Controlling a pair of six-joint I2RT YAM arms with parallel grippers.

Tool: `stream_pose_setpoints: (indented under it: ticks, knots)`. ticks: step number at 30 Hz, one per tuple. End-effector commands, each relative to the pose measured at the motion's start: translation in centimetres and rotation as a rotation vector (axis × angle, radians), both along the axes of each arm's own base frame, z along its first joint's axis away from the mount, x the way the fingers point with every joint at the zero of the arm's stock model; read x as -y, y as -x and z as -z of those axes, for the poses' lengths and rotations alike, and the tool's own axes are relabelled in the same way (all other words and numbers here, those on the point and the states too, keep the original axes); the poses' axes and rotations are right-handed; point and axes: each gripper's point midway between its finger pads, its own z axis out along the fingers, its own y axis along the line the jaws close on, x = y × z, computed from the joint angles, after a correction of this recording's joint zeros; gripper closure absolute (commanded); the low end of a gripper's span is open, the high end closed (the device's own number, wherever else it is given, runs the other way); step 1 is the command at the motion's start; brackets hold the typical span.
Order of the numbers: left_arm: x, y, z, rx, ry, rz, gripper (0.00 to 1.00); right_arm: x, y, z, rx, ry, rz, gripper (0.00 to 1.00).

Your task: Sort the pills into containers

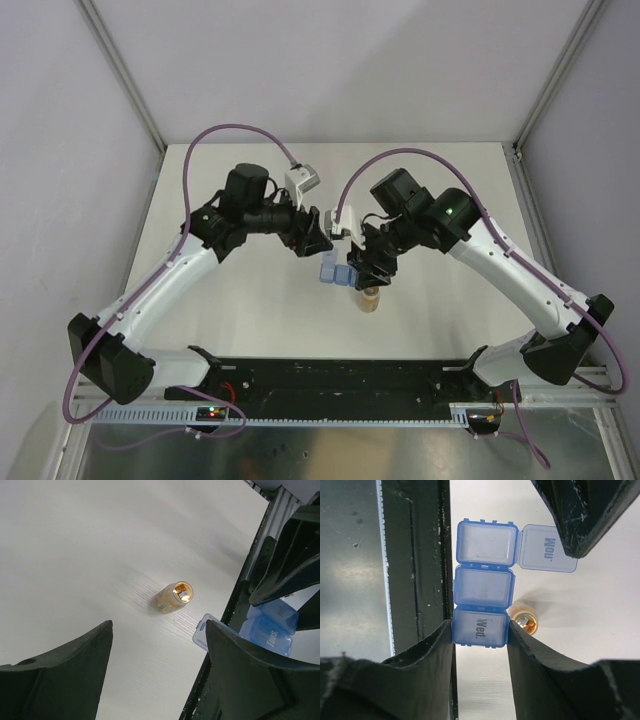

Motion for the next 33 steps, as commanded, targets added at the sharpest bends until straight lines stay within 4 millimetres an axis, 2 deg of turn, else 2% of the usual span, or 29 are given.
stream_pose_setpoints:
  ticks: [1,9,15,22,27,33]
  knots:
    - [-0.9,-0.5,-1.4,0.085,0.017,-0.018,0.2,0.2,-1.1,-0.7,0.075,-0.023,0.051,1.0]
    - [-3.6,-1.2,-3.7,0.155,0.049,-0.09,0.15,0.9,-2.9,0.3,0.118,0.009,0.125,1.0]
    - [-5.8,-1.6,-4.7,0.202,0.054,-0.152,0.12,1.2,-3.9,1.0,0.138,0.028,0.155,1.0]
    - [-9.1,-2.1,-5.7,0.275,0.043,-0.256,0.04,0.9,-6.2,2.6,0.183,0.069,0.187,1.0]
    - [-10.9,-1.9,-6.2,0.302,0.046,-0.313,0.01,0.0,-8.1,4.8,0.195,0.108,0.187,1.0]
    - [-12.0,-1.0,-6.7,0.344,0.045,-0.346,0.0,-2.0,-10.6,8.0,0.169,0.128,0.198,0.99]
